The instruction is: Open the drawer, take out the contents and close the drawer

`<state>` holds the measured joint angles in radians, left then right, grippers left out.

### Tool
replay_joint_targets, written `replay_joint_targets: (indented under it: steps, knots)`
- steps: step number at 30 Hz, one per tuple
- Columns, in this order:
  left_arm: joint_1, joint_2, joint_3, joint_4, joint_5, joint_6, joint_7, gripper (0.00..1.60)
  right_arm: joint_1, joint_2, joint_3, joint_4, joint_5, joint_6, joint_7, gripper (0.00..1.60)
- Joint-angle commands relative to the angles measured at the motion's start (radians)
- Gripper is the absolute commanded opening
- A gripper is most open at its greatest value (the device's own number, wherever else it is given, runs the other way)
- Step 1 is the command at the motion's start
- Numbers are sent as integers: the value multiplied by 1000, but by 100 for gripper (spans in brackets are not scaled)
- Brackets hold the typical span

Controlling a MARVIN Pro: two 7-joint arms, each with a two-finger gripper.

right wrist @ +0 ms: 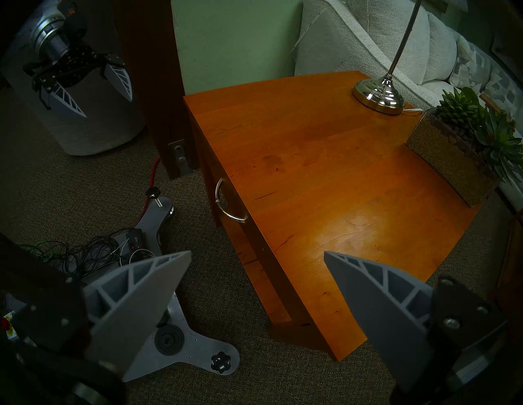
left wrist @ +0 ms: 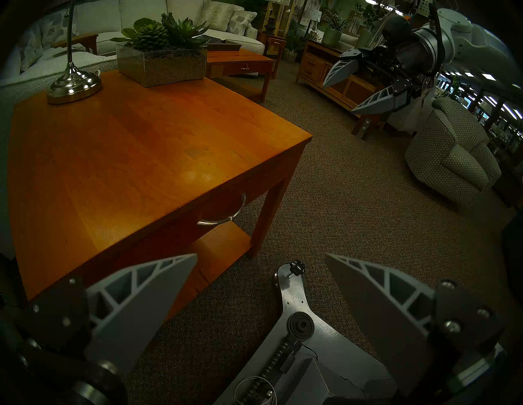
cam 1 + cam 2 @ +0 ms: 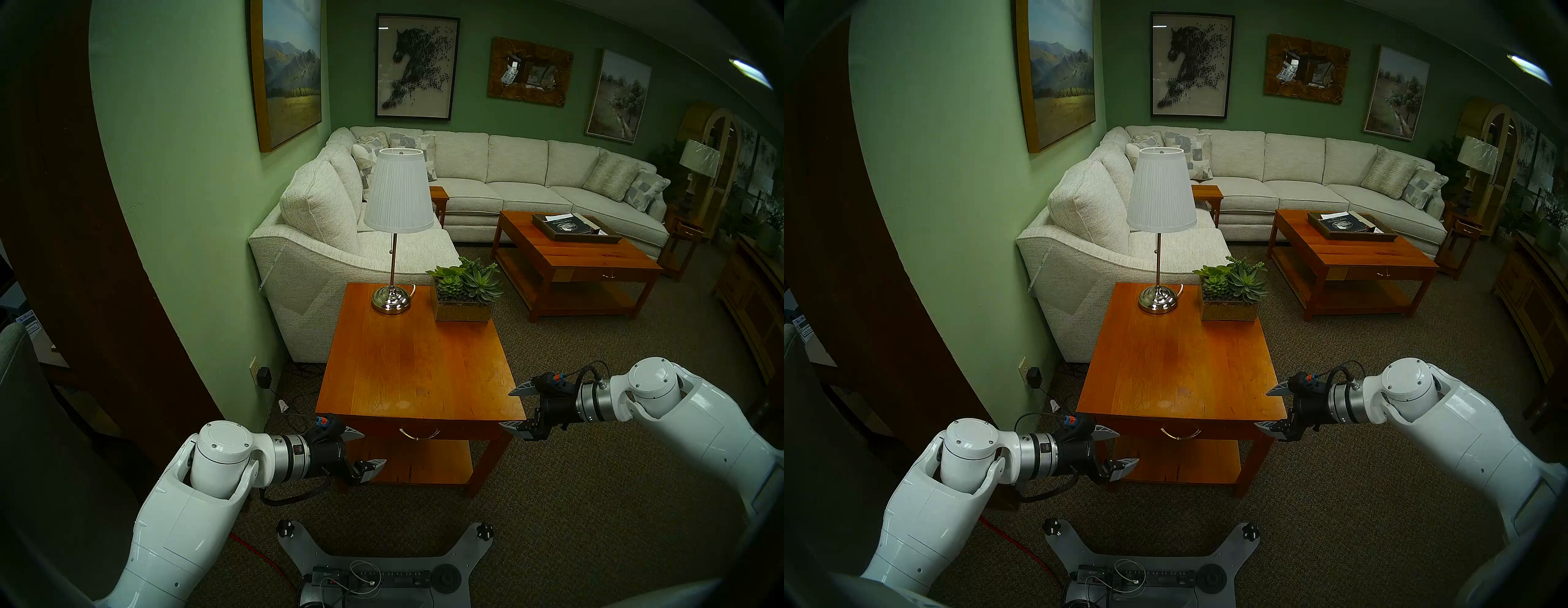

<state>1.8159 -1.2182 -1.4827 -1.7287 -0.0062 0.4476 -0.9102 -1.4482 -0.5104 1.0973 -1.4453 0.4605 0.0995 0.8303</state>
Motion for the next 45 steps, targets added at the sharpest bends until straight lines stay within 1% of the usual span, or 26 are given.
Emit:
replay_joint_targets:
  steps: [1,5,7,11,17,18,19,21,24,27,29,44,45]
  knots:
    - [-12,-1,-2,-22,-4,-1,-3,160,17,9,17,-9,6,-3,0,160]
    - [-12,-2,-3,-22,-3,-1,-3,160,18,9,16,-9,6,-3,-1,160]
    - [-38,13,5,9,7,1,-13,160,18,9,15,-9,7,-3,-1,160]
    - [-95,31,-8,87,3,-17,-36,160,19,9,14,-8,7,-4,-2,160]
    - [-155,60,-14,146,0,-38,-71,160,20,10,12,-8,7,-4,-2,160]
    - [-140,57,-26,134,1,-43,-68,160,20,10,12,-8,7,-4,-3,160]
    - [-171,66,-14,161,-4,-42,-85,160,20,10,12,-8,7,-4,-3,160]
    - [-181,68,-19,170,-12,-42,-98,160,20,10,11,-8,7,-4,-3,160]
    - [-188,73,-24,177,-19,-44,-112,160,20,10,11,-8,8,-4,-3,160]
    - [-173,92,-33,169,-35,-51,-149,160,20,11,11,-8,9,-4,-3,160]
    - [-177,93,-33,173,-36,-54,-157,160,21,11,10,-9,9,-4,-4,160]
    - [-184,93,-34,184,-38,-60,-177,160,21,12,9,-9,10,-5,-4,160]
    - [-184,93,-35,184,-38,-60,-177,160,27,13,7,-10,12,1,8,160]
